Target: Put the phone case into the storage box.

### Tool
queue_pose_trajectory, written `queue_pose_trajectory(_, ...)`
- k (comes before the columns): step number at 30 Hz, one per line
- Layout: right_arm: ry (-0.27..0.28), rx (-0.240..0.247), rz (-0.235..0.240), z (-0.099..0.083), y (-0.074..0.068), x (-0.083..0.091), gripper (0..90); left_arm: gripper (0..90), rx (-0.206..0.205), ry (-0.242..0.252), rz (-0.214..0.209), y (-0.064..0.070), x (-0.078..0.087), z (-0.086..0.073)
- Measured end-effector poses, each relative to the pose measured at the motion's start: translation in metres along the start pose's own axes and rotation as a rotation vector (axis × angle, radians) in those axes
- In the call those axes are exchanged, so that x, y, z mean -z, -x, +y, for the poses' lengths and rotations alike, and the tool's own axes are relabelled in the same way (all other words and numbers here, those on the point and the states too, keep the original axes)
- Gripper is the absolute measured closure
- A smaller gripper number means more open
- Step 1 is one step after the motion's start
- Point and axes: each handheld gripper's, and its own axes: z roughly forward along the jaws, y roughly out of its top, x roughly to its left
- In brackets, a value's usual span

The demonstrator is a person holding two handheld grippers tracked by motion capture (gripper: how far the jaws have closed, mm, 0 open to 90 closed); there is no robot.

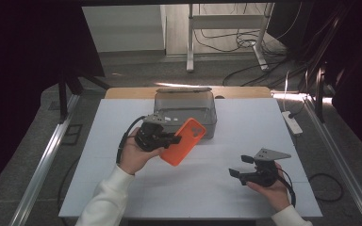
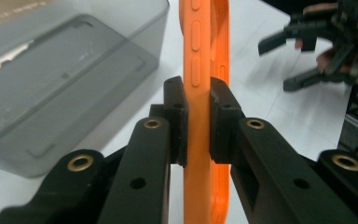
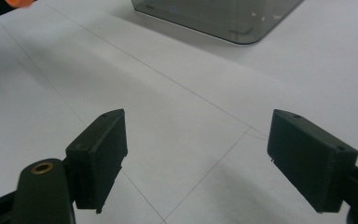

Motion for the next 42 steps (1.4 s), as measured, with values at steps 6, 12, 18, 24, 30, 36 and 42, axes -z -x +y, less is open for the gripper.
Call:
queue_pose_trajectory(6, -0.003, -0.008, -0.008, 0.0, 0.001, 0.0, 20.2, 79.8, 0.016, 0.014, 0.018, 0.0, 0.012, 0.012)
queue_pose_trajectory(12, 0.0, -0.01, -0.018, 0.0, 0.003, 0.0, 20.2, 79.8, 0.021, 0.053, 0.025, -0.003, 0.021, 0.019)
queue_pose_trajectory(18, -0.001, -0.018, -0.008, -0.001, 0.003, 0.0, 20.2, 79.8, 0.041, 0.059, 0.035, -0.008, 0.023, 0.023)
queue_pose_trajectory(24, -0.006, -0.021, -0.016, -0.003, 0.004, 0.001, 20.3, 79.8, 0.077, 0.073, 0.053, -0.017, 0.022, 0.03)
queue_pose_trajectory(30, -0.005, -0.019, -0.017, -0.002, 0.004, 0.001, 20.3, 79.8, 0.09, 0.048, 0.079, -0.022, 0.018, 0.035)
queue_pose_trajectory(36, -0.009, -0.012, -0.026, -0.003, 0.003, 0.0, 20.3, 79.8, 0.112, 0.044, 0.096, -0.029, 0.016, 0.038)
queue_pose_trajectory(42, -0.015, -0.009, -0.025, -0.003, 0.003, -0.002, 20.3, 79.8, 0.125, 0.033, 0.121, -0.036, 0.01, 0.046)
